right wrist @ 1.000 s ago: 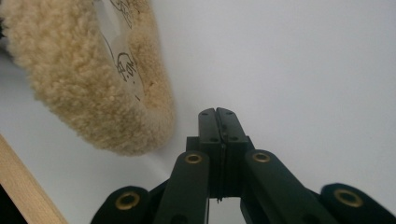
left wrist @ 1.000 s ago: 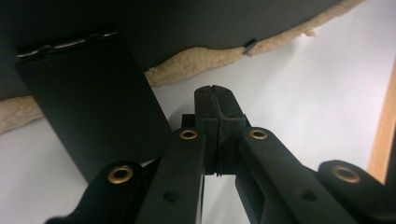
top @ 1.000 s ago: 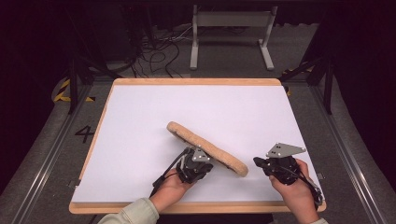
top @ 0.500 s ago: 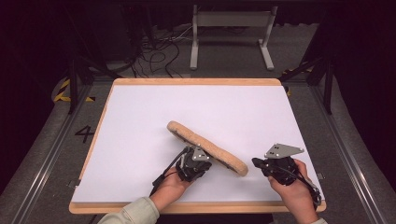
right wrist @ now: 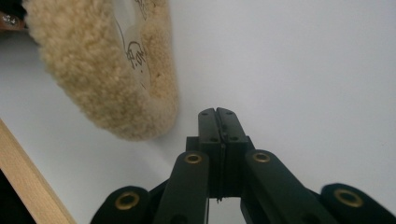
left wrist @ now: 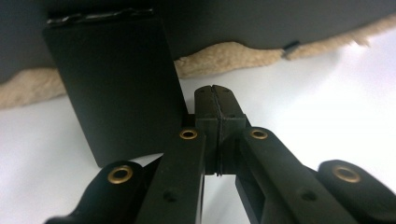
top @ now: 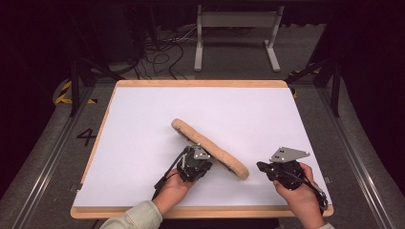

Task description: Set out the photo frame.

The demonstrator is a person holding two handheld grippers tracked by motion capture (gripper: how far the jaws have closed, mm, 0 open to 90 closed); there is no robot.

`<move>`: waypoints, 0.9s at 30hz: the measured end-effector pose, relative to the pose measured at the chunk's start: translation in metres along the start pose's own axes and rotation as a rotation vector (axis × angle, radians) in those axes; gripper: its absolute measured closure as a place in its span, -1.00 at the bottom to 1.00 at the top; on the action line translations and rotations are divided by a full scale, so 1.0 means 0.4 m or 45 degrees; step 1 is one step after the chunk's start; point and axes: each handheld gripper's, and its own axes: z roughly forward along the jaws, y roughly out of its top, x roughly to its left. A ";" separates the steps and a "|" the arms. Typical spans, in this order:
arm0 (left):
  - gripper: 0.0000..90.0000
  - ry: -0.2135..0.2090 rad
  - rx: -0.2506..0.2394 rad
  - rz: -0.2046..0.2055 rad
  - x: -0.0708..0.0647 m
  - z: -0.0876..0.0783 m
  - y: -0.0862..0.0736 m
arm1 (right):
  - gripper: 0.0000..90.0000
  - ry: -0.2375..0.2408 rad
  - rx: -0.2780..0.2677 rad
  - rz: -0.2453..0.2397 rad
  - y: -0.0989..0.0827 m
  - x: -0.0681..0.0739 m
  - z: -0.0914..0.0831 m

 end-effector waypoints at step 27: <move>0.99 0.014 -0.062 -0.092 0.091 -0.055 -0.025 | 1.00 0.060 0.008 -0.089 0.031 0.055 0.069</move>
